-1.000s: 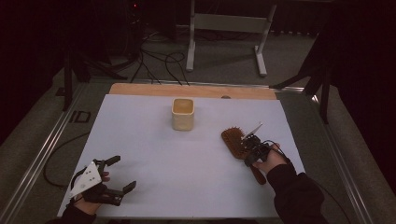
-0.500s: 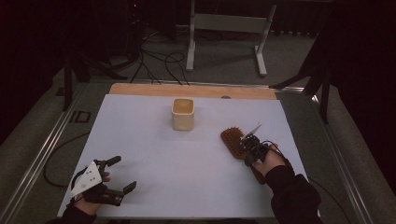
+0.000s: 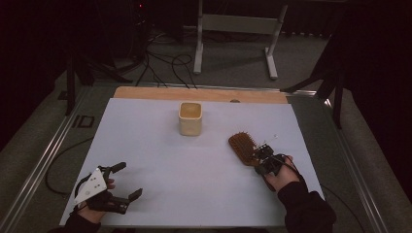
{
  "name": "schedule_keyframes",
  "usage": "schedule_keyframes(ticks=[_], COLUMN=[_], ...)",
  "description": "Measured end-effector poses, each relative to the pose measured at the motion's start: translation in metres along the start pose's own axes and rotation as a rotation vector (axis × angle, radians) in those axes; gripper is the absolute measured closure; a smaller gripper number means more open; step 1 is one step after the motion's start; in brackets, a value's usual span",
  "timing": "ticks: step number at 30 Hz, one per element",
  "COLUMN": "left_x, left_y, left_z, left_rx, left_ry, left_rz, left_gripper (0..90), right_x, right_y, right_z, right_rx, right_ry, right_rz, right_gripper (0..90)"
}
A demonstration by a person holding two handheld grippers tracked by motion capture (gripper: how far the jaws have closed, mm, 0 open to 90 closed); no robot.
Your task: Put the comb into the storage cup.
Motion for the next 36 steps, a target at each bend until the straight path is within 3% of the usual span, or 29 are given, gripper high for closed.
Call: schedule_keyframes(ticks=[6,18,24,36], left_x=[0.000,0.000,-0.001,-0.002], left_y=[0.000,0.000,-0.001,0.002], left_z=[0.000,0.000,0.002,0.000], left_rx=[0.000,0.002,0.008,-0.006], left_ry=[0.000,-0.007,-0.014,-0.035], left_rz=[0.001,-0.001,0.001,0.006], left_gripper=[0.0,0.0,0.1,0.1], right_x=[-0.001,-0.010,-0.018,-0.033], right_y=[-0.004,-0.013,-0.022,-0.038], right_z=[0.005,0.011,0.017,0.021], right_rx=[0.067,0.137,0.207,0.319], right_ry=[0.043,0.043,0.041,0.019], right_rz=[0.016,0.046,0.075,0.089], right_gripper=[73.4,73.3,73.3,73.2])
Point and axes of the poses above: each handheld gripper's, and its own axes: y roughly forward along the jaws, z roughly out of its top, x roughly to its right, the point moved 10 cm from there along y, roughly forward along the jaws, and after that the axes turned 15 degrees about -z, right-handed, at the moved point
